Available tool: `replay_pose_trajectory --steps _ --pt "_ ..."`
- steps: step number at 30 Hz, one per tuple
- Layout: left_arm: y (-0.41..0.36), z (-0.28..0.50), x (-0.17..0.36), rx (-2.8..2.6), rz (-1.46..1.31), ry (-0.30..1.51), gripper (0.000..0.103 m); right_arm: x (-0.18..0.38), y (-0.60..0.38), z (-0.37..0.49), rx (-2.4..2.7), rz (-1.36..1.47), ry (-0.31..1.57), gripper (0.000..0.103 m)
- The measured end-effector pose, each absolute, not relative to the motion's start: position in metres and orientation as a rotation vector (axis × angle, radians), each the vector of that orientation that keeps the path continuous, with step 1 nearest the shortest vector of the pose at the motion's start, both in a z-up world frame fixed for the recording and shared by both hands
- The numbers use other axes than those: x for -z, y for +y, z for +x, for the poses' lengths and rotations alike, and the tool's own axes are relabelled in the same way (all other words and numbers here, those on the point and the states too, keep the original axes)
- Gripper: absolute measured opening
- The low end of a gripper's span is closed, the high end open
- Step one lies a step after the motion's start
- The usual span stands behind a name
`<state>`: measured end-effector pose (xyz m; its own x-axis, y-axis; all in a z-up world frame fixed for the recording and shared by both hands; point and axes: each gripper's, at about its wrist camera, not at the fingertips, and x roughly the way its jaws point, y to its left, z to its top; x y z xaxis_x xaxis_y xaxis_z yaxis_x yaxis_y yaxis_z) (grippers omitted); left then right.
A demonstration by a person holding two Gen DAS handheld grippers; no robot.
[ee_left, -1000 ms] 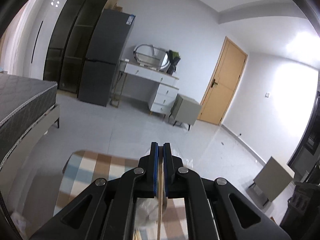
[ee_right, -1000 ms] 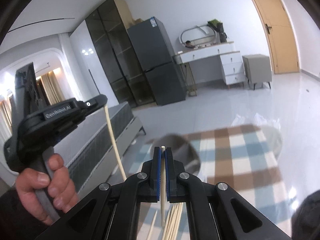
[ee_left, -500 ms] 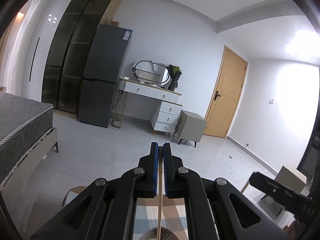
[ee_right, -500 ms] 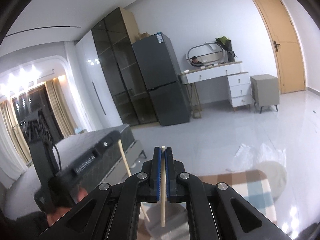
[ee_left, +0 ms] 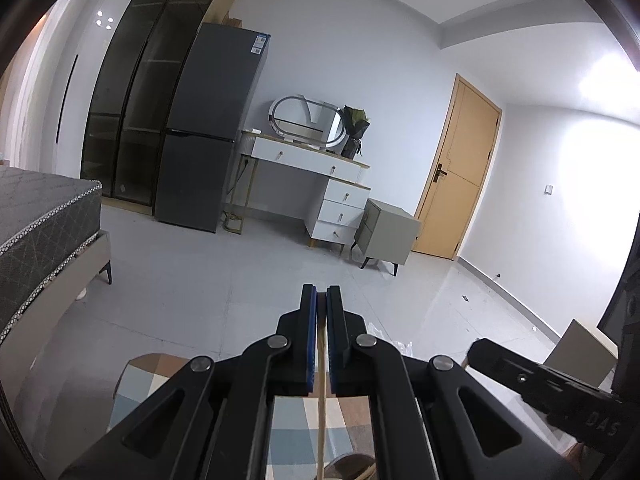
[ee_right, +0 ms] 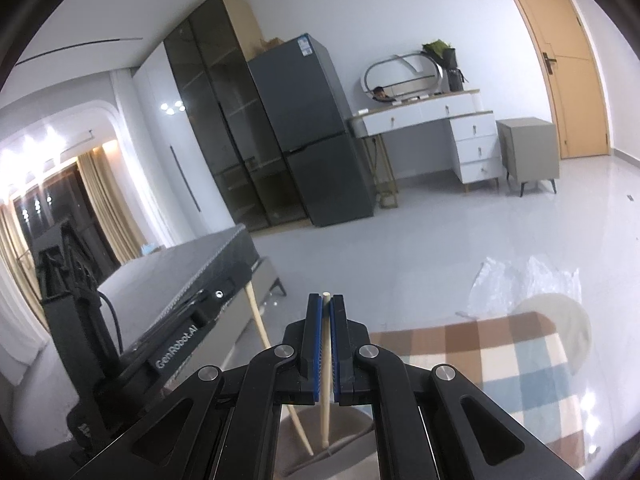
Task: Organize utensils
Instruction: 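Carry both held chopsticks up and over the utensil holder opening, then open both grippers to drop the chopsticks into the holder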
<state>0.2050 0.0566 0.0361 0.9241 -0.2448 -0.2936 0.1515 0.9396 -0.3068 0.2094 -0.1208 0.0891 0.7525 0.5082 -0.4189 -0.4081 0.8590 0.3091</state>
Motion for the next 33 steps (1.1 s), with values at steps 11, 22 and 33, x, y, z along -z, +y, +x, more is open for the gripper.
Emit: replay_pose_trajectory --steps 11,22,33 --pt "0.059 0.194 -0.044 0.393 -0.288 0.526 0.002 -0.079 -0.113 0.218 -0.562 0.193 0.619 0.007" --pt "0.078 0.136 -0.084 0.232 -0.311 0.55 0.058 -0.089 -0.157 0.161 -0.501 0.28 0.596 0.052" --pt "0.067 0.09 -0.099 0.109 -0.258 0.505 0.081 -0.103 -0.175 0.096 -0.484 0.256 0.516 0.07"
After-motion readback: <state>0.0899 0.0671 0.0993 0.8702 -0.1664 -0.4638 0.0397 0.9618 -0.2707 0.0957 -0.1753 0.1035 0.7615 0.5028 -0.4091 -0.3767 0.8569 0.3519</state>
